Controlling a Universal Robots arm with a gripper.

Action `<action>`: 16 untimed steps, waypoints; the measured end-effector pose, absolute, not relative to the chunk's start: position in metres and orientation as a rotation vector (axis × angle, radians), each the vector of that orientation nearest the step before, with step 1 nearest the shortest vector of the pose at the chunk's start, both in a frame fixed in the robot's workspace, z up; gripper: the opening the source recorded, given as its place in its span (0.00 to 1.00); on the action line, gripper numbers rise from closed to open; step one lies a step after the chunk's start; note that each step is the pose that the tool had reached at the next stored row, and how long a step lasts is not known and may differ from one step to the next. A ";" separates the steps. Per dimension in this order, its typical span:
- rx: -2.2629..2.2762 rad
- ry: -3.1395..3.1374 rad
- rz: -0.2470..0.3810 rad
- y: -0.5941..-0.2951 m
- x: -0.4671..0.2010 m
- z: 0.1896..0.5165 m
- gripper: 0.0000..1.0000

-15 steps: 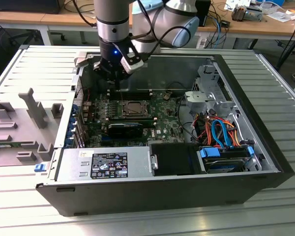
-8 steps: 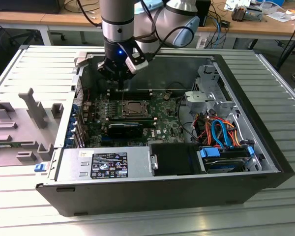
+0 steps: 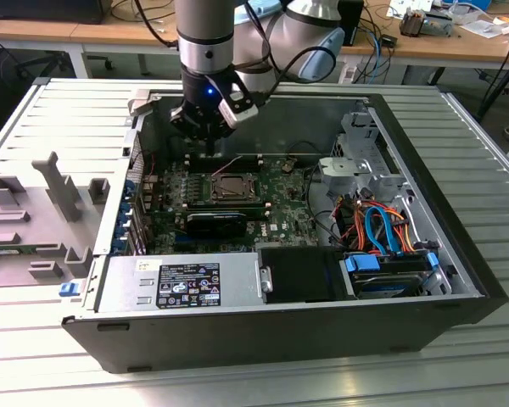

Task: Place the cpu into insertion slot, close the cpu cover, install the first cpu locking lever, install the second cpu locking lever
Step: 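Install the first cpu locking lever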

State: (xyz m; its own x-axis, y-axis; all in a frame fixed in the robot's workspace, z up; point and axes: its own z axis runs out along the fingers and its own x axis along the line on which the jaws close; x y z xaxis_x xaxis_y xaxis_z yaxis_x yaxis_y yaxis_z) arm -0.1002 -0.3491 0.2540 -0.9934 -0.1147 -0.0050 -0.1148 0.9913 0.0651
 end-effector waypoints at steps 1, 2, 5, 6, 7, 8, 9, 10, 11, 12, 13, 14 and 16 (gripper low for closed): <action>-0.181 3.133 0.103 -0.349 -0.100 0.251 0.11; -0.181 3.133 0.103 -0.349 -0.100 0.250 0.11; -0.181 3.133 0.103 -0.349 -0.099 0.242 0.11; -0.181 3.133 0.103 -0.349 -0.099 0.240 0.11; -0.181 3.133 0.102 -0.349 -0.097 0.238 0.11; -0.181 3.134 0.102 -0.349 -0.095 0.235 0.11; -0.181 3.134 0.102 -0.348 -0.094 0.233 0.11; -0.181 3.133 0.102 -0.348 -0.092 0.232 0.11; -0.181 3.134 0.102 -0.347 -0.092 0.231 0.11; -0.181 3.133 0.102 -0.347 -0.092 0.230 0.11; -0.181 3.133 0.102 -0.347 -0.092 0.228 0.11; -0.182 3.133 0.102 -0.346 -0.091 0.227 0.11; -0.183 3.133 0.102 -0.346 -0.091 0.224 0.11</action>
